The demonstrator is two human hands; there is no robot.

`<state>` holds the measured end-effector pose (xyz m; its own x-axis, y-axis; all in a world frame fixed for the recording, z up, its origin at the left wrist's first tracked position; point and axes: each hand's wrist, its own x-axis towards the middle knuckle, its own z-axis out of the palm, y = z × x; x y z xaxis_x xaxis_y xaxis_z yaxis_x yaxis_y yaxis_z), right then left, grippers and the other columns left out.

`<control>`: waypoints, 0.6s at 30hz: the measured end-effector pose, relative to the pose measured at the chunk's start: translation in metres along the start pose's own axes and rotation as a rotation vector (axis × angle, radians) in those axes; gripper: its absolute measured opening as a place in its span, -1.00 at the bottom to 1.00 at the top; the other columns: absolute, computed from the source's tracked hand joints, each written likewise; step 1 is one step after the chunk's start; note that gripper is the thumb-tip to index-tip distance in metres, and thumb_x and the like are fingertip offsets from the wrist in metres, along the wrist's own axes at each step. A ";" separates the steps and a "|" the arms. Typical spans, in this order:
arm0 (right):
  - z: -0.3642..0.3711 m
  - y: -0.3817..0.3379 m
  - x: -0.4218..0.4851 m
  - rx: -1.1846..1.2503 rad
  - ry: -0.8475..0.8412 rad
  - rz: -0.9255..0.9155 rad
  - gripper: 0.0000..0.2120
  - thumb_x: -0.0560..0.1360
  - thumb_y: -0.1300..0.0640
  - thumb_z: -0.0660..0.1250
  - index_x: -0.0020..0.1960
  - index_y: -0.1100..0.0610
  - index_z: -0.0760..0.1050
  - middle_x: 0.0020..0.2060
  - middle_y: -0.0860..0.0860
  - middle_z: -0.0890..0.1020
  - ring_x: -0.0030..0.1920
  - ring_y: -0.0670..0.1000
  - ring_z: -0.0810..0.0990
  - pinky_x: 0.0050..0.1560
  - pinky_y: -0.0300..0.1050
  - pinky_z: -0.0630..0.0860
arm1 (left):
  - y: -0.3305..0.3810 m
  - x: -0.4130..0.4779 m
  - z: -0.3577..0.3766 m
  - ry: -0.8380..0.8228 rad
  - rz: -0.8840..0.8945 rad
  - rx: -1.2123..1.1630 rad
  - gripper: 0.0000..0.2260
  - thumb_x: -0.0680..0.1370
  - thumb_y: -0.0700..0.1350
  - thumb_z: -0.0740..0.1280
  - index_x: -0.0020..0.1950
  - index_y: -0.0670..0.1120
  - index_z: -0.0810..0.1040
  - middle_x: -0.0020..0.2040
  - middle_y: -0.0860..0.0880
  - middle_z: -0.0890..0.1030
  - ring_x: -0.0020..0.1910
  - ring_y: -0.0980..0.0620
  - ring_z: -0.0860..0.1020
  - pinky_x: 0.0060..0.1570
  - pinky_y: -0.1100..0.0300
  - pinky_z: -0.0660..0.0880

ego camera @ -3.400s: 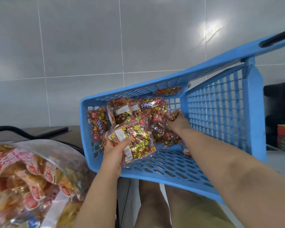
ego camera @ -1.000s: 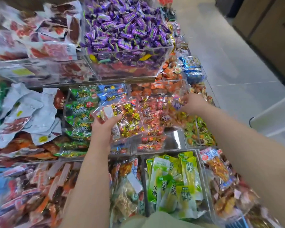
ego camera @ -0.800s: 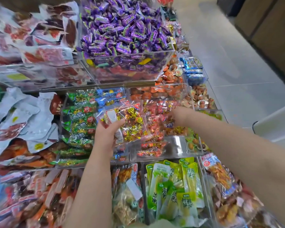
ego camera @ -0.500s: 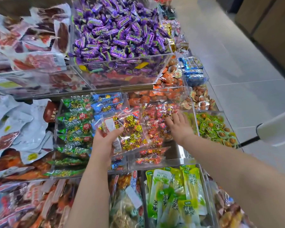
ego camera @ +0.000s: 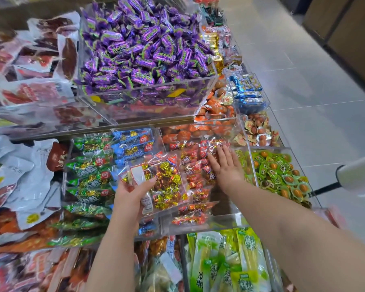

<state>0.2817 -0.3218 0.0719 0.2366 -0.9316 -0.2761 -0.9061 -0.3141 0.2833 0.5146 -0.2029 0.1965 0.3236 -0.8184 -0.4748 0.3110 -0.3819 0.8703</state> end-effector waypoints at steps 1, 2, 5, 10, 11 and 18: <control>0.000 0.000 0.000 0.006 -0.004 0.003 -0.18 0.48 0.28 0.02 0.39 0.02 -0.57 0.41 0.20 -0.45 0.30 0.24 -0.59 0.14 0.20 -0.68 | 0.000 0.000 0.000 -0.001 -0.006 0.005 -0.21 0.18 -0.07 0.53 0.39 -0.12 0.37 0.18 -0.19 0.60 0.13 -0.22 0.59 0.21 -0.25 0.46; -0.001 0.000 -0.001 0.011 -0.009 0.002 -0.19 0.49 0.26 0.02 0.39 0.02 -0.58 0.43 0.20 -0.43 0.28 0.24 -0.60 0.16 0.21 -0.66 | 0.000 0.000 0.001 -0.005 -0.010 0.011 -0.24 0.18 -0.06 0.53 0.36 -0.11 0.40 0.17 -0.19 0.61 0.13 -0.22 0.60 0.21 -0.26 0.46; -0.011 0.001 -0.008 0.053 -0.013 0.002 -0.09 0.51 0.21 0.15 0.30 0.04 -0.65 0.42 0.19 -0.45 0.27 0.24 -0.62 0.18 0.22 -0.62 | 0.002 -0.003 0.007 -0.007 -0.026 0.015 -0.32 0.14 -0.03 0.54 0.24 -0.07 0.46 0.14 -0.17 0.63 0.10 -0.21 0.61 0.18 -0.25 0.48; -0.030 0.011 -0.038 0.167 0.037 -0.047 -0.04 0.47 0.21 0.17 0.31 -0.03 -0.67 0.32 0.12 -0.58 0.27 0.22 -0.65 0.10 0.16 -0.66 | 0.002 -0.007 0.022 -0.010 -0.046 -0.008 -0.37 0.14 -0.04 0.54 0.17 -0.08 0.47 0.12 -0.21 0.62 0.06 -0.21 0.62 0.11 -0.20 0.54; -0.033 0.014 -0.046 0.254 0.079 -0.096 -0.05 0.47 0.21 0.18 0.37 -0.04 -0.60 0.41 0.09 -0.49 0.37 0.22 -0.56 0.19 0.12 -0.61 | 0.001 -0.008 0.024 -0.012 -0.055 -0.015 -0.36 0.14 -0.03 0.54 0.18 -0.09 0.47 0.12 -0.20 0.62 0.07 -0.21 0.62 0.13 -0.20 0.53; -0.093 0.014 -0.101 1.949 -0.300 0.060 -0.72 0.52 -0.07 0.28 0.14 0.05 0.54 -0.31 -0.05 0.59 -0.37 -0.12 0.54 -0.34 -0.23 0.50 | -0.001 -0.020 0.040 -0.039 -0.005 0.035 0.06 -0.05 0.12 0.65 0.38 -0.14 0.37 0.19 -0.12 0.60 0.04 -0.04 0.64 0.02 -0.03 0.58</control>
<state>0.2778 -0.2489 0.1895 0.3290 -0.8104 -0.4847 -0.0473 0.4985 -0.8656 0.4723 -0.2034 0.2105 0.2866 -0.8323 -0.4745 0.2813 -0.4004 0.8721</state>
